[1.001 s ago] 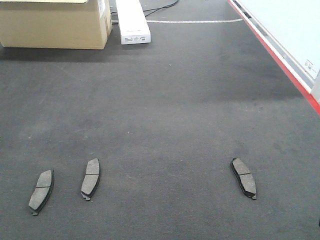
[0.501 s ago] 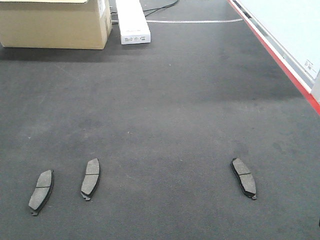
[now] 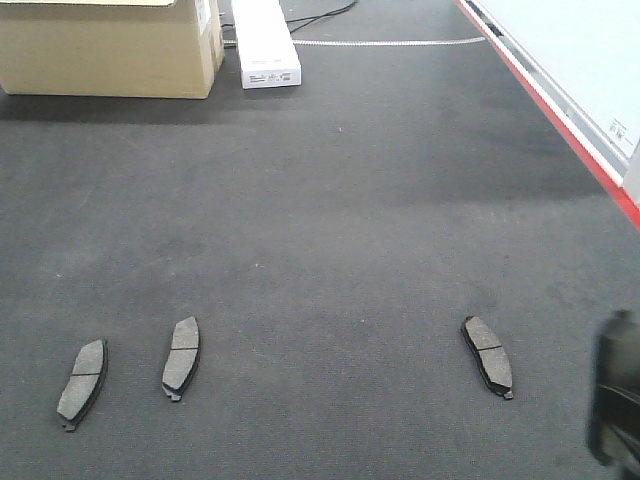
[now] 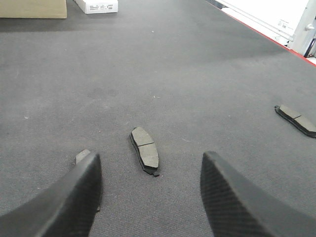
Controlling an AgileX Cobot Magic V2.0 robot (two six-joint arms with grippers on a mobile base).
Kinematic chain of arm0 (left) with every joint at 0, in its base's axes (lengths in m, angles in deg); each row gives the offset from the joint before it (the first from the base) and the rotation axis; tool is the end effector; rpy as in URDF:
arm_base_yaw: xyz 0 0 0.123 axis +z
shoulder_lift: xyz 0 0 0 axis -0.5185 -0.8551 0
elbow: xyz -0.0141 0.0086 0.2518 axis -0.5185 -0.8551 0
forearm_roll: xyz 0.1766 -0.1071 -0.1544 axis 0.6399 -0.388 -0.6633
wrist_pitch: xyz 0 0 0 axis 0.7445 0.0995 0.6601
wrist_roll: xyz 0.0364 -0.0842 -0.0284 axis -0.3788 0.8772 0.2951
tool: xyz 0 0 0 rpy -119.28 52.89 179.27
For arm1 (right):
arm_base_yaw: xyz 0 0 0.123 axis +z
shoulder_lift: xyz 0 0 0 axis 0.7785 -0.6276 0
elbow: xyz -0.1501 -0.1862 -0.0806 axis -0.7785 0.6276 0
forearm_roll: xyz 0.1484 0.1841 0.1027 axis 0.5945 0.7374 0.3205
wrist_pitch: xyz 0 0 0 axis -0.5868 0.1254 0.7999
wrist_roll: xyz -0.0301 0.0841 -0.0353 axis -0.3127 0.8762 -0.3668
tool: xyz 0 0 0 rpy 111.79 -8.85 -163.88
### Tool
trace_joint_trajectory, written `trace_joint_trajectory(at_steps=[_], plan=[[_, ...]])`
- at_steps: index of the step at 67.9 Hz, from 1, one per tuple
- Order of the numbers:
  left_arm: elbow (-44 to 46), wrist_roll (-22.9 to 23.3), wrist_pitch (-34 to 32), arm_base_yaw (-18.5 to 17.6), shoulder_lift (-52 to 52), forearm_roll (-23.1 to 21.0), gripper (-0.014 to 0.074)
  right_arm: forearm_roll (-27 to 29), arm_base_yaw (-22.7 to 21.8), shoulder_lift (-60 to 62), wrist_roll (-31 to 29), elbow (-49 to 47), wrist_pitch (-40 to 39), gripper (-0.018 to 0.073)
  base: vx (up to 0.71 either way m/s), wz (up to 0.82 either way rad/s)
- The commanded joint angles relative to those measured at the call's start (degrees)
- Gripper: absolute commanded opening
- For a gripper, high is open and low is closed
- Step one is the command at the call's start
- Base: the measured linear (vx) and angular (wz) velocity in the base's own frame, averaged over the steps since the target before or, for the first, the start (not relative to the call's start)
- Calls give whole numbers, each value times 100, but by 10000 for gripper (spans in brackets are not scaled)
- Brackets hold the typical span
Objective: Move and align brake pads A on conveyor
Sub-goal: 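Raise the open left gripper away from the placed pads, then lower the right gripper and release its pad beside the other placed pad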
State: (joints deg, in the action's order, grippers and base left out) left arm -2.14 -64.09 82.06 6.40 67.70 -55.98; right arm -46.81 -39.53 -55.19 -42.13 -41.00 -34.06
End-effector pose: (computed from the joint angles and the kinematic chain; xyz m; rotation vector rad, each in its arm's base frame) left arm 0.0730 -0.0263 0.2961 0.2207 1.9027 -0.3293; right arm 0.1287 0.0372 0.2658 -0.1535 2.1163 0.3084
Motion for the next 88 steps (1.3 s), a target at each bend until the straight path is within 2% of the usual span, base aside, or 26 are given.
trace_joint_trajectory(at_steps=[1, 11, 18, 28, 34, 40, 45, 49, 55, 60, 65, 74, 81, 88], plan=[[117, -6, -436, -33, -72, -3, 422, 624, -11, -961, -483, -633, -289, 6, 0, 0], [117, -6, -436, -33, -72, -3, 422, 1684, -11, -2566, -1431, -1399, -52, 12, 0, 0], [117, -6, -436, -33, -72, -3, 422, 2207, -11, -3442, -1783, -1831, -132, 14, 0, 0], [117, -6, -436, -33, -72, -3, 422, 2339, 13, -4477, -1793, -2382, -169, 18, 0, 0], [117, -6, -436, -33, -72, -3, 422, 2239, 286, -4996, -1717, -2636, -126, 20, 0, 0], [117, -6, -436, -33, -72, -3, 422, 1857, 873, -5429, -1453, -2900, -200, 19, 0, 0], [117, -6, -436, -33, -72, -3, 422, 1257, 1182, -5756, -481, -3087, -322, 19, 0, 0], [117, -6, -436, -33, -72, -3, 422, 572, 1292, -6022, 519, -3226, -345, 20, 0, 0], [117, -6, -436, -33, -72, -3, 422, -341, 1418, -6378, 1537, -3384, -234, 21, 0, 0], [117, -6, -436, -33, -72, -3, 422, -915, 1547, -6678, 2135, -3588, -14, 23, 0, 0], [117, -6, -436, -33, -72, -3, 422, -1216, 1692, -6917, 2445, -3819, 153, 26, 0, 0], [117, -6, -436, -33, -72, -3, 422, -1272, 1900, -7409, 2517, -4253, 455, 46, 0, 0], [117, -6, -436, -33, -72, -3, 422, -1225, 1934, -7692, 2535, -4578, 593, 99, 0, 0], [117, -6, -436, -33, -72, -3, 422, -1218, 1934, -7840, 2535, -4777, 703, 191, 0, 0]])
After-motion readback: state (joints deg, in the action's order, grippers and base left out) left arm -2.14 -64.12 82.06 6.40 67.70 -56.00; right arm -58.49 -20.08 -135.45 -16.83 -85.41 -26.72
